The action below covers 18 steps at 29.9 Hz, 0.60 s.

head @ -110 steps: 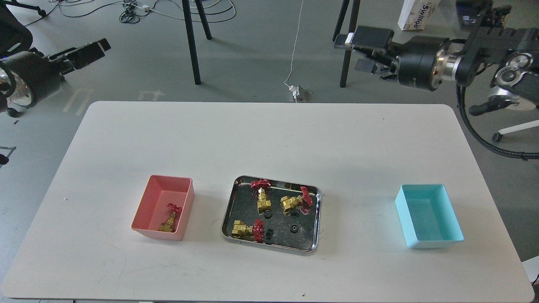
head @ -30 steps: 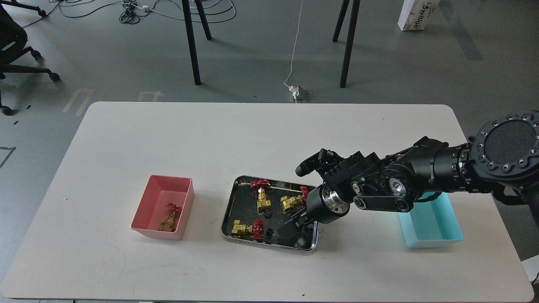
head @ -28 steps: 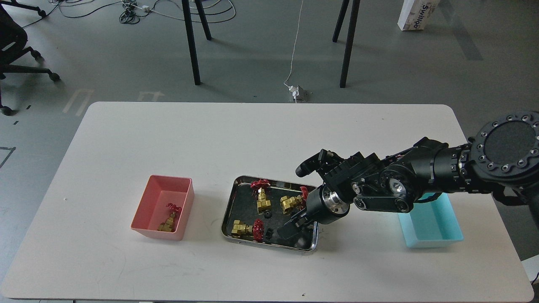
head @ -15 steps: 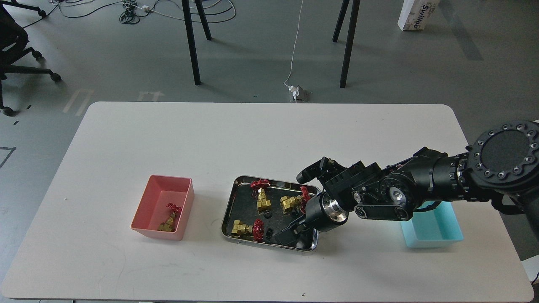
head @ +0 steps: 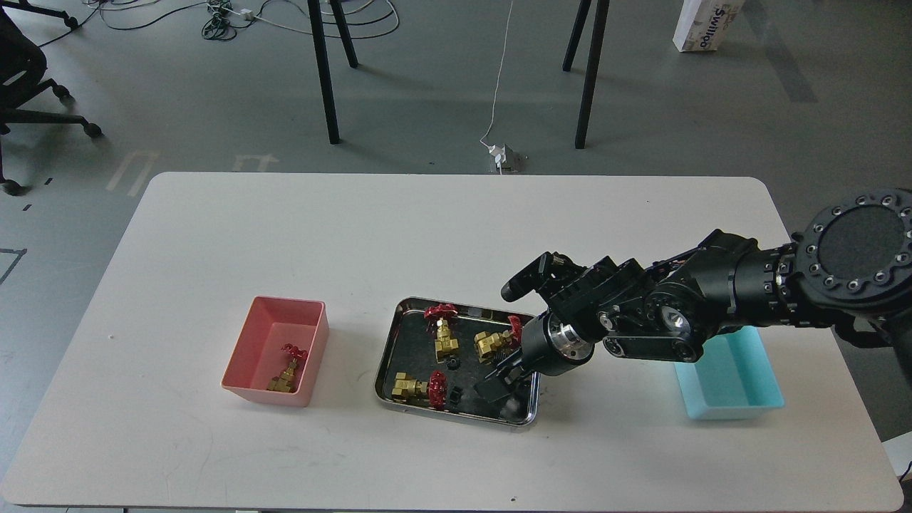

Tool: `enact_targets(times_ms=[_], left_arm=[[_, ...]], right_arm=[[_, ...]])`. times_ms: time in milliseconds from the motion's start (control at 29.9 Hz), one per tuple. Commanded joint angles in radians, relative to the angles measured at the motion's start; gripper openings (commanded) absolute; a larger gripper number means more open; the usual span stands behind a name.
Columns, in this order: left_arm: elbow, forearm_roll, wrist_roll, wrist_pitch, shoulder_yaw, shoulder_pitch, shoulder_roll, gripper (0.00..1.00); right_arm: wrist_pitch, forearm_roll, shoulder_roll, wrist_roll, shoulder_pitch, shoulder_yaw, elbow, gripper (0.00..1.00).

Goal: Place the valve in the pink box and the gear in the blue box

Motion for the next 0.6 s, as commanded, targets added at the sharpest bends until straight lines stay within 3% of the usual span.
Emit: enact_targets(times_ms=[0,568], left_arm=[[0.000,0.000,0.000,0.000,-0.001,0.000,-0.001,0.94],[0.000,0.000,0.000,-0.002,-0.001,0.000,-0.002,0.94]], right_arm=[[0.005,-0.006,0.000,-0.004,-0.002,0.001,-0.010,0.83],[0.002,0.004,0.000,0.014,-0.022,0.007,-0.010,0.85]])
